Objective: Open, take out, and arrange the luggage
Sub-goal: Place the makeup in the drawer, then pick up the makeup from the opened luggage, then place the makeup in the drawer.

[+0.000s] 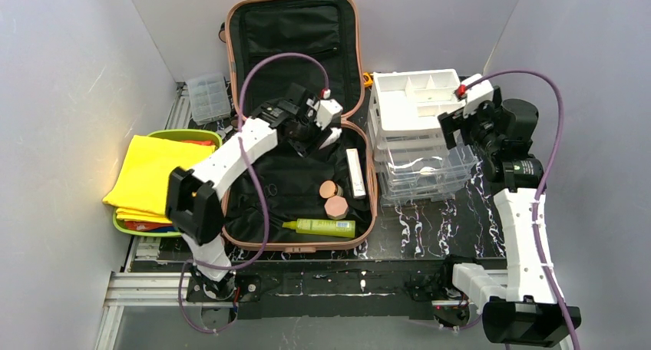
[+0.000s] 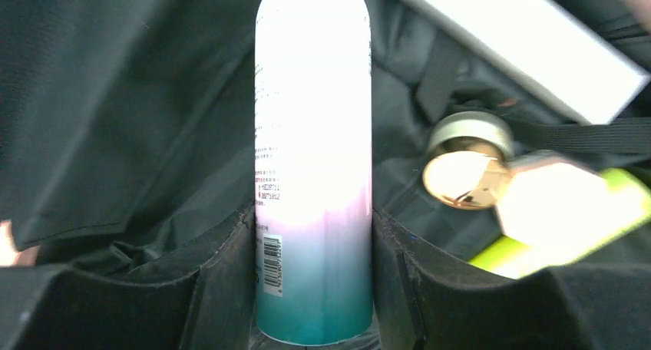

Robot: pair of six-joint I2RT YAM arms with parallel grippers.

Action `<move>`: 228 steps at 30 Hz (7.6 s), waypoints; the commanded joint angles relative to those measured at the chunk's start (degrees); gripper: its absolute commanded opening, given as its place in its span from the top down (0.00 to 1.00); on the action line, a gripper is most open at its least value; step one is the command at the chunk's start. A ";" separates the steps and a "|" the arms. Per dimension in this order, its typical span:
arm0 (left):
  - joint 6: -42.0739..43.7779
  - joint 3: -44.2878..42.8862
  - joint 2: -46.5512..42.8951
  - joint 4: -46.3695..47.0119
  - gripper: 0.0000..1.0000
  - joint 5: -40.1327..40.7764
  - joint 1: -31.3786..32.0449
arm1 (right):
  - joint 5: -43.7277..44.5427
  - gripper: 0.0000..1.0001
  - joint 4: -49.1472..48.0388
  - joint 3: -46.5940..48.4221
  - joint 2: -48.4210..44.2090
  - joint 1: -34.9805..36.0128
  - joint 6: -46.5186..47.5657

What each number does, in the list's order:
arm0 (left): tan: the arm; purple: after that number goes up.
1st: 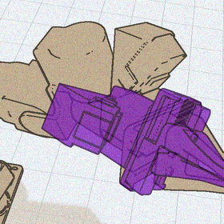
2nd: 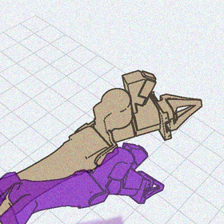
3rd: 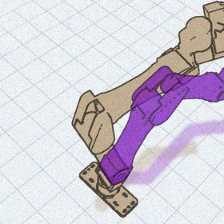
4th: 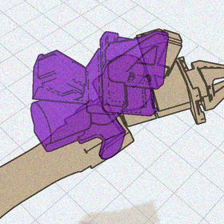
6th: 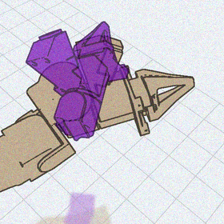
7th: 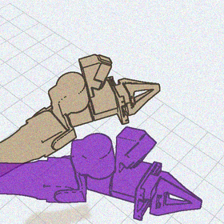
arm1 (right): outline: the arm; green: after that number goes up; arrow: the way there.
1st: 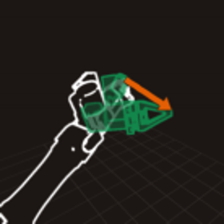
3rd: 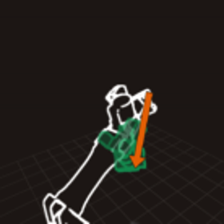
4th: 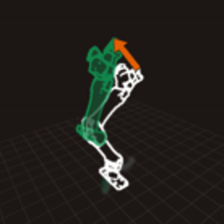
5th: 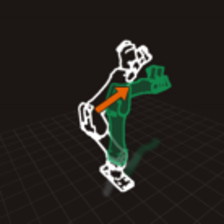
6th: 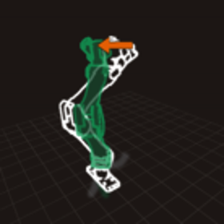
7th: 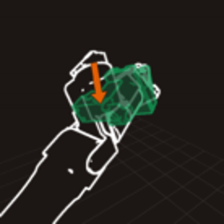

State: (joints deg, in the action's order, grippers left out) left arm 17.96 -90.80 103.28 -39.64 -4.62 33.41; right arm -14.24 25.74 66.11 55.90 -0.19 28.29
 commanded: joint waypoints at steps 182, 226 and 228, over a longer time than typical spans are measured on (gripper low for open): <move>4.82 -50.93 18.07 14.79 0.86 -9.10 22.69 | 11.16 0.00 -17.32 -12.02 2.22 -17.30 -11.95; 18.55 -46.73 20.02 23.26 0.02 9.30 27.91 | 1.27 0.00 -15.61 -11.71 0.42 -17.30 -7.97; 16.23 -45.95 16.99 22.49 0.02 11.37 27.18 | -9.45 0.00 -12.31 -11.57 -0.30 -17.11 -3.59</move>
State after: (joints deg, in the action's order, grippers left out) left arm 38.15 -136.97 129.45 -18.35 0.45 61.32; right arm -8.34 11.66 53.80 58.02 -17.23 18.15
